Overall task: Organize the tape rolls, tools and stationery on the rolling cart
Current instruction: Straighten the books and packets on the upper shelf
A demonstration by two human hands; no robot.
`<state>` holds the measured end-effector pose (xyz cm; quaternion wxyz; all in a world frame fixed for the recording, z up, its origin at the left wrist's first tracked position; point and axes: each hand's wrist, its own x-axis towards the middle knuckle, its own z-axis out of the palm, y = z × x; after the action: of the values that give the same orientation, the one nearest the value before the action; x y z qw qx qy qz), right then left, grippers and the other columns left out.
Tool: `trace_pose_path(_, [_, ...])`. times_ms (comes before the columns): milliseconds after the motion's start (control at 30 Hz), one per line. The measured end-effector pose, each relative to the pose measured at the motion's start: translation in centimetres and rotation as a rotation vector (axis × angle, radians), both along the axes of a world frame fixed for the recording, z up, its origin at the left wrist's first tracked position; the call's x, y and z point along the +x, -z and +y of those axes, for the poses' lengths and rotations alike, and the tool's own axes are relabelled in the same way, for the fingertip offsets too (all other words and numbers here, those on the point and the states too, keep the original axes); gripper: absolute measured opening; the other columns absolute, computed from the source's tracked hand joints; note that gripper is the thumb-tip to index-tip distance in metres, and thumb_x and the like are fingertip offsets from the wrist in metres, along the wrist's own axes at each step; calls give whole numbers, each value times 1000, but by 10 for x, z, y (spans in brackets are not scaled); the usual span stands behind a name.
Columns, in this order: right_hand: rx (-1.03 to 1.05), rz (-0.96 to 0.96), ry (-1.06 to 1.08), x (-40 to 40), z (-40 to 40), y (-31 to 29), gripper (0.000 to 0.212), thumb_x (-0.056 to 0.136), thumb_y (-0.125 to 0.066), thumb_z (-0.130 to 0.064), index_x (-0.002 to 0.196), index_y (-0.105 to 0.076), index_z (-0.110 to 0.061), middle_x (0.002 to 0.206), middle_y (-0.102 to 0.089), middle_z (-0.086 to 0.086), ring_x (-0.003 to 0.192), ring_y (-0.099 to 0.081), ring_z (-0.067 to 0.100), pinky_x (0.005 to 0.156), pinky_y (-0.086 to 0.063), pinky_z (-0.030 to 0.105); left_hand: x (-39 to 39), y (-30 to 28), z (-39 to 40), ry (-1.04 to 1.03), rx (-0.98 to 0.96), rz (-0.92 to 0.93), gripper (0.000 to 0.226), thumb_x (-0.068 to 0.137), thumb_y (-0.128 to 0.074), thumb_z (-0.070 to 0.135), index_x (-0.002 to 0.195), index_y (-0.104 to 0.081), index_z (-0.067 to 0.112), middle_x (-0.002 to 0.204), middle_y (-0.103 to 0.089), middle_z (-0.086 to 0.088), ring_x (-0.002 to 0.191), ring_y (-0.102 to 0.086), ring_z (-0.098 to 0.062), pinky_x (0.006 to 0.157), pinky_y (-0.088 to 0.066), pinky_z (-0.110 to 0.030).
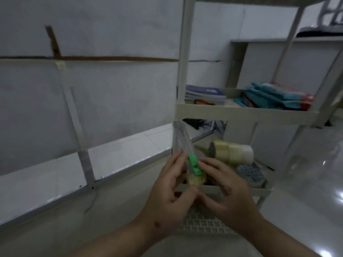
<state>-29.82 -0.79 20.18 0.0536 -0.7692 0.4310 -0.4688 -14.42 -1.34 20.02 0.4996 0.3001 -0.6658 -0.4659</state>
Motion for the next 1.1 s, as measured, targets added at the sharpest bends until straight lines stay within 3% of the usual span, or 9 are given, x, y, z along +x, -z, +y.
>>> trace_pose_path(200, [-165,71,139,-62,6,-41,59,78,-58,-49,120,-55,-8,122,-59,8,112,-58,17,93,-48,30,-58,-48,-12,129,-91,39,70,77,-56,31,142,-31,25,143,-42,-2,126,-48,-16,100,-47,-42])
trace_pose_path(267, [-198,108,178,-73,0,-56,60,80,-54,-51,120,-55,-7,122,-59,8,112,-56,15,95,-46,24,-74,-69,-20,156,-152,26,53,79,-55,28,130,-44,38,130,-51,10,118,-54,-11,95,-51,-36])
trace_pose_path(333, [-202,142,217,-80,-14,-73,61,79,-54,-50,119,-55,-5,121,-59,8,111,-55,14,95,-44,21,-88,-91,-36,100,-258,-119,34,80,-50,30,112,-53,42,114,-55,18,112,-54,-7,95,-50,-33])
trace_pose_path(433, [-139,166,299,-82,-40,-97,51,74,-68,-28,116,-57,-1,117,-63,16,106,-59,26,91,-45,29,-106,-117,-68,-35,-420,-474,40,83,-44,39,113,-55,16,112,-55,-3,107,-51,-19,91,-45,-37])
trace_pose_path(533, [-58,176,319,-80,-65,-113,34,75,-71,-10,107,-60,-1,104,-67,18,94,-63,29,82,-45,29,-116,-134,-93,-112,-462,-738,33,93,-42,33,113,-51,9,108,-55,-9,99,-52,-27,79,-43,-35])
trace_pose_path(667, [0,261,430,-79,-91,-115,31,79,-66,-24,106,-59,-10,103,-67,11,92,-61,25,78,-43,27,-119,-143,-113,-152,-470,-1040,46,97,-29,33,136,-34,9,133,-49,-15,114,-50,-33,98,-41,-49])
trace_pose_path(833, [121,338,720,-72,-94,-124,26,87,-49,-34,106,-55,-18,105,-63,7,98,-53,26,84,-39,36,-113,-143,-136,-235,-434,-1212,40,97,-22,29,124,-49,18,140,-45,-9,129,-38,-29,110,-19,-57])
trace_pose_path(967, [186,316,765,-74,-98,-125,32,90,-45,-40,108,-54,-14,107,-61,10,98,-53,26,83,-41,37,-109,-139,-147,-208,-358,-1260,33,96,-26,28,112,-51,14,130,-47,-13,116,-43,-35,97,-39,-52])
trace_pose_path(1100, [368,308,667,-75,-108,-133,27,90,-47,-35,101,-55,-12,106,-61,12,95,-55,27,83,-48,39,-114,-135,-154,-182,-365,-1325,55,84,-14,40,117,-50,16,134,-47,-15,117,-43,-35,98,-38,-50])
